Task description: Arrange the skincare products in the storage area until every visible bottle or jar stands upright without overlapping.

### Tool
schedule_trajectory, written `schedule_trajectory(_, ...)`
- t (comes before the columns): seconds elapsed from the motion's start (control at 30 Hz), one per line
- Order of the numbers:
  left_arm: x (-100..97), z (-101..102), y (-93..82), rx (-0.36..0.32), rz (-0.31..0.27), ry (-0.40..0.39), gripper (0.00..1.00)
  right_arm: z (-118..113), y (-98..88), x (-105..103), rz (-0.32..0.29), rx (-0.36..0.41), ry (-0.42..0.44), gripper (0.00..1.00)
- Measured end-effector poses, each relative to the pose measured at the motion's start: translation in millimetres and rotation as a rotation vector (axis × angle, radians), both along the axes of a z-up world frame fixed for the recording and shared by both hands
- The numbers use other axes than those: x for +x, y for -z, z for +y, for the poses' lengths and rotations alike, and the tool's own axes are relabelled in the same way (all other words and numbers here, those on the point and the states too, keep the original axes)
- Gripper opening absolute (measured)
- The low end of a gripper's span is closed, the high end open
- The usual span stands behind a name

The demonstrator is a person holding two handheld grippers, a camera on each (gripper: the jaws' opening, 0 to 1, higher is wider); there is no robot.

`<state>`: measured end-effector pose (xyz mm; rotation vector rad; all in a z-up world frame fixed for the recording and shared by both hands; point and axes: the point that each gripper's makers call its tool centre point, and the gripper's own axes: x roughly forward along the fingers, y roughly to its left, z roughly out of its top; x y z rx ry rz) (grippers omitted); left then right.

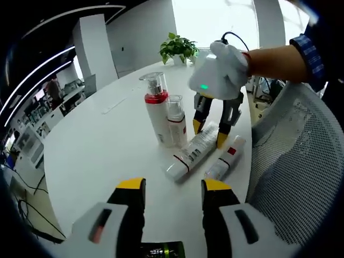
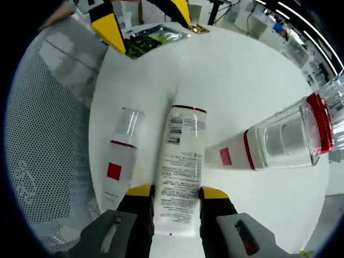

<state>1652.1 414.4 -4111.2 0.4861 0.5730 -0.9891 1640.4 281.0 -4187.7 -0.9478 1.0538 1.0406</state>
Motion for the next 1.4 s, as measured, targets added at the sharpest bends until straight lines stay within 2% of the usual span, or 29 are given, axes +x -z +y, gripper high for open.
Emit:
schedule_trajectory(0.13,-0.5,0,2.2,0.007,0.004,0.003,0.35,-1,-10.7,2,-0.034,-0.031,-0.028,0.26)
schedule_trajectory(0.33,-3.0,0,6.0,0.029,0.005,0.015,0.35,5,-21.8,-7,-0.024,-0.044,-0.069,0.26)
schedule_trajectory(0.83,-8.0,-6,9.7,0.041,0.003,0.046,0.35,38,-41.8,-13,-0.055,-0.049,-0.169,0.26)
schedule_trajectory(1.1,-16.4,-17,32.6,0.096,0.026,0.11,0.35,55,-41.0,-13,-0.048,-0.057,-0.223,0.26)
schedule_trajectory(1.4,-10.9,-10,58.5,0.126,0.073,0.087,0.35,73,-36.9,-12,-0.024,-0.044,-0.261,0.26)
